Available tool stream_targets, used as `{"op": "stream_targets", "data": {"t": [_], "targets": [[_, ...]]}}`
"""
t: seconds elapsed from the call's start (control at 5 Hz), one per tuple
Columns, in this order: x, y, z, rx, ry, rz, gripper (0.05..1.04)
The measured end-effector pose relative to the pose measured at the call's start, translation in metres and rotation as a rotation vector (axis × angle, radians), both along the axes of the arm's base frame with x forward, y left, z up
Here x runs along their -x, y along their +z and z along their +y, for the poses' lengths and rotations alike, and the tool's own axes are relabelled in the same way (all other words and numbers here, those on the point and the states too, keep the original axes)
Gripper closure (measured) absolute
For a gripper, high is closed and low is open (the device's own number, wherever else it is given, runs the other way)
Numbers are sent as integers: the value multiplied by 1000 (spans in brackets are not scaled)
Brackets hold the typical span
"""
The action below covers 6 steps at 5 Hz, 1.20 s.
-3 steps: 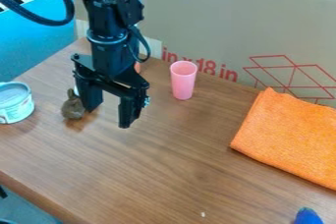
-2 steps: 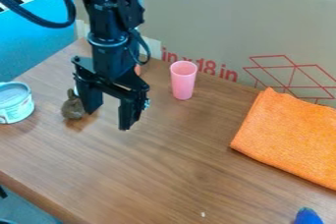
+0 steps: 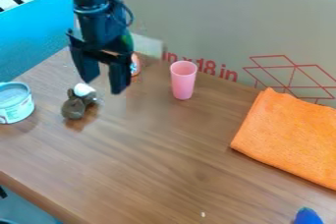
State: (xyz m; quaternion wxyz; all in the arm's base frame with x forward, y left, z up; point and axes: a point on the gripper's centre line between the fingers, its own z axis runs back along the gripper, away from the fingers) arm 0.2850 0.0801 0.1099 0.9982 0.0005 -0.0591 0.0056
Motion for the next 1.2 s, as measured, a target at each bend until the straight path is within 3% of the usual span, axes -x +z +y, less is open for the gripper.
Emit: {"op": "stream_targets", "data": {"t": [0.2, 0.4, 0.6, 0.8, 1.0, 1.2], "targets": [[-14, -6, 21, -51, 17, -19, 83], [-13, -15, 38, -78, 47, -9, 83], [-8, -16, 51, -152, 89, 20, 82], [-7, -17, 57, -161, 127, 17, 82], [-7, -35, 65, -127, 168, 29, 82], [-11, -66, 63, -33, 199, 52, 83]]}}
